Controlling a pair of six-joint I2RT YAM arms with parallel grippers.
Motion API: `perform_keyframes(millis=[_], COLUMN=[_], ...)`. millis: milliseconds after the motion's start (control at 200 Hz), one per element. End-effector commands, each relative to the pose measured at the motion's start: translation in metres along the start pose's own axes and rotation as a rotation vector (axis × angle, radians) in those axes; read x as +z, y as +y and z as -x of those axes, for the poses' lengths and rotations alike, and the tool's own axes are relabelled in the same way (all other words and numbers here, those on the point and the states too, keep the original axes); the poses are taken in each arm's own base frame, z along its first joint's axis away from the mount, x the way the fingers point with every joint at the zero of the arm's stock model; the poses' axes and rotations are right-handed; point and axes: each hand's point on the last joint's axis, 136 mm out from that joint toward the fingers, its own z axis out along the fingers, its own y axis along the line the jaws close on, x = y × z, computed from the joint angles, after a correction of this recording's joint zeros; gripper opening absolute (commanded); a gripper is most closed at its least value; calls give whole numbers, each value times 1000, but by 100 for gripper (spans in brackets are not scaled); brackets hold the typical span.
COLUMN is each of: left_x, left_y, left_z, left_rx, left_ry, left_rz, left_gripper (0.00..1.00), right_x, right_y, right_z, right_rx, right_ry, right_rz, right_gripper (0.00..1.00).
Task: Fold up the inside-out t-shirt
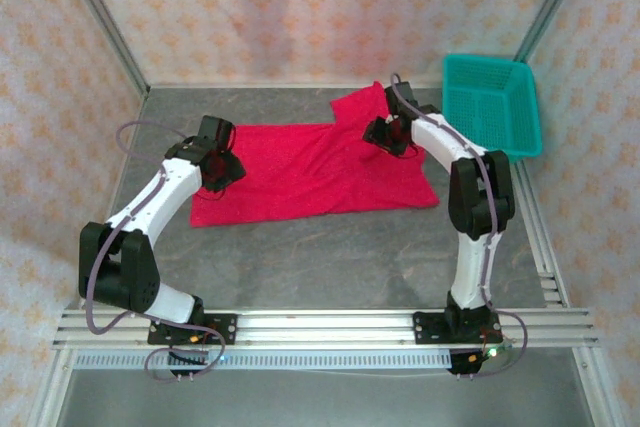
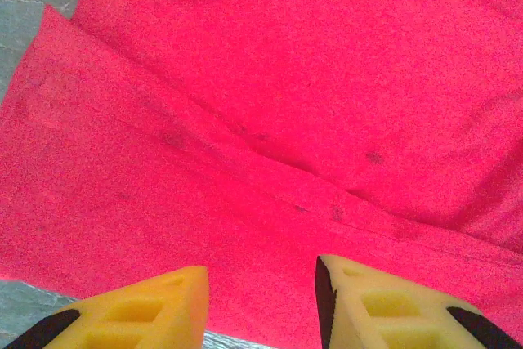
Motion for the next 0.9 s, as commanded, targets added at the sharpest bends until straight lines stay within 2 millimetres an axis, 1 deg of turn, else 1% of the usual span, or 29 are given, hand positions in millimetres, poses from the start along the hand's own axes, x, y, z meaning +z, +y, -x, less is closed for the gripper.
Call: perform_keyframes(millis=[0,65,85,185,375,670,896], left_x=[5,7,7,9,12,17,21], left_y=[1,1,1,2,2,1,3], left_z=[0,0,0,0,1,2,1], left_rx=[4,9,11,19,31,40,51], left_ry=[-2,0,1,4,4,12,20], left_rz=[15,18,19,30,41,51,66], left_gripper=[41,41,41,41,41,41,41], right_x=[18,24,26,35,49,57,72], right_y=[-5,-6,-7,-9,-9,13,23], right_z=[0,1,2,4,4,21,35], right_rx=[-26,-16,-10,7,31,58,71], right_ry=[-9,-14,-15,-13,1,-15,-6], right_rz=[-29,-32,-36,-40,-39,10,13], right_gripper=[55,61,64,66,67,67,67])
